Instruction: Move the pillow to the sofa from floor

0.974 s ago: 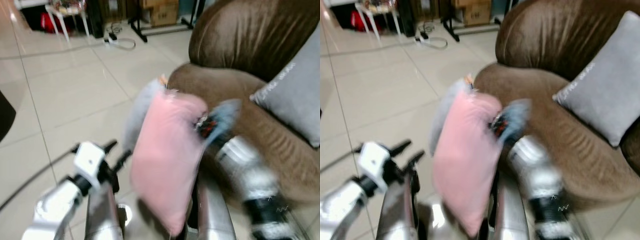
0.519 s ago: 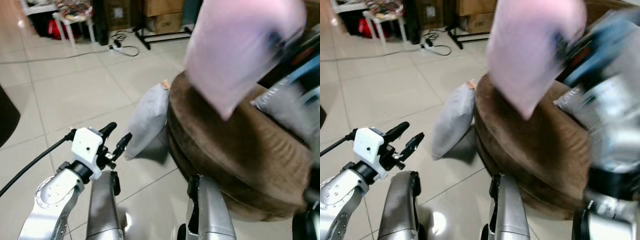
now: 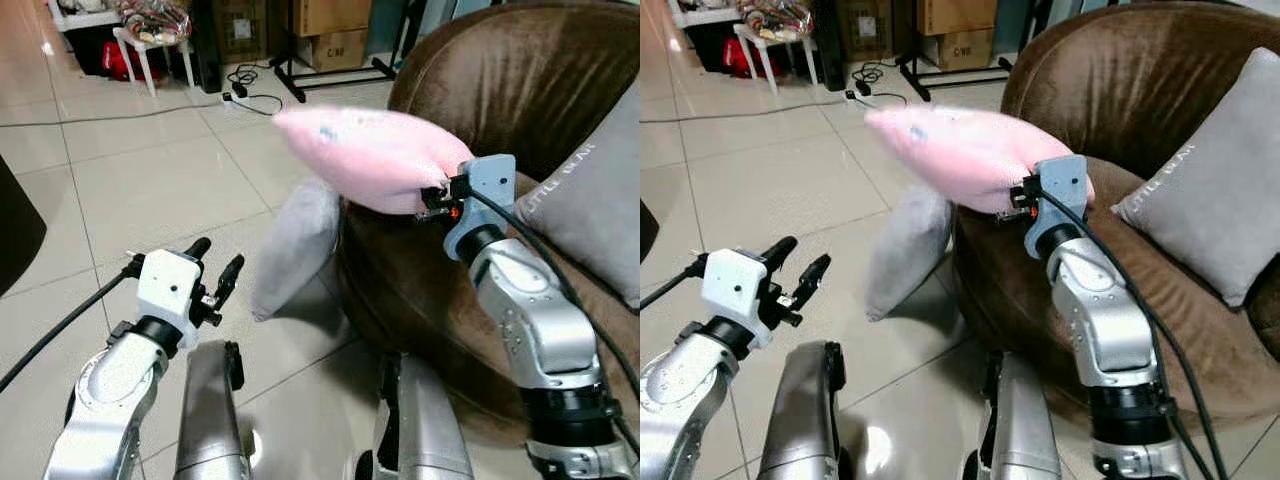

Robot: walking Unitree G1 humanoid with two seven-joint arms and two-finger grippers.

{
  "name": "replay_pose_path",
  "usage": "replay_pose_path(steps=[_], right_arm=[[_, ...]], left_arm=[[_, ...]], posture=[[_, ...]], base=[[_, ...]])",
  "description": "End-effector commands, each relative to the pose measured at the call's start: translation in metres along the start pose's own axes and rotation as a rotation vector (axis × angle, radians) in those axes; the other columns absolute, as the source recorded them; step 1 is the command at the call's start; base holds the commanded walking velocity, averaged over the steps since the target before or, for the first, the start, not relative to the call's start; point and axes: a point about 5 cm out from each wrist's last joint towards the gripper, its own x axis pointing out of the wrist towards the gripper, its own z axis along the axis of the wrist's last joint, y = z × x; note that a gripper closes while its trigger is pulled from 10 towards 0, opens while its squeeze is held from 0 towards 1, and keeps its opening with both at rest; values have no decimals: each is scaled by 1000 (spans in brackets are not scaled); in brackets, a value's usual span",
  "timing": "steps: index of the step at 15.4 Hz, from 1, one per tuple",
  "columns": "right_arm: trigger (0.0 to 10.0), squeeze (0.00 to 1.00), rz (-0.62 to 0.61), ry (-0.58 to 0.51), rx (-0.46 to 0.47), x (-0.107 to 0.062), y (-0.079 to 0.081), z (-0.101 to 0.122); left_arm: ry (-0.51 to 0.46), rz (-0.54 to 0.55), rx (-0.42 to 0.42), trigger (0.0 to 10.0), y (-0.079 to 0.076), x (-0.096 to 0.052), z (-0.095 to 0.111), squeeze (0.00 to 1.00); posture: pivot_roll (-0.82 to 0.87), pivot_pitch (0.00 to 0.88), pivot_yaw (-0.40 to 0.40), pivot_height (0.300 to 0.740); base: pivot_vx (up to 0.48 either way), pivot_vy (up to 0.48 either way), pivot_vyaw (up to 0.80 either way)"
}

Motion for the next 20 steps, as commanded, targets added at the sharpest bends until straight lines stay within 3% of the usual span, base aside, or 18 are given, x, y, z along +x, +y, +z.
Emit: replay_pose_path(steps=[1,5,9,11,20], right_arm=[[10000,0,-35,-13,12,-1,-5,4],[10000,0,-110,-27,78,-10,-9,-8],[10000,0,-151,24,117,-25,-9,-29],[10000,0,-168,35,130,-28,-9,-34],[10000,0,-182,50,132,-34,-13,-41]], left_arm=[[-18,4,13,10000,0,4,5,0],[-15,32,38,10000,-3,3,3,0],[-26,34,94,10000,-3,4,7,0],[-38,75,74,10000,1,7,6,0],[-48,71,46,10000,-3,16,5,0]], posture=[[60,0,-77,527],[59,0,-74,572],[59,0,-69,607],[49,0,-61,627],[30,0,-49,702]], base=[[0,0,0],[0,0,0],[0,0,0],[0,0,0],[0,0,0]])
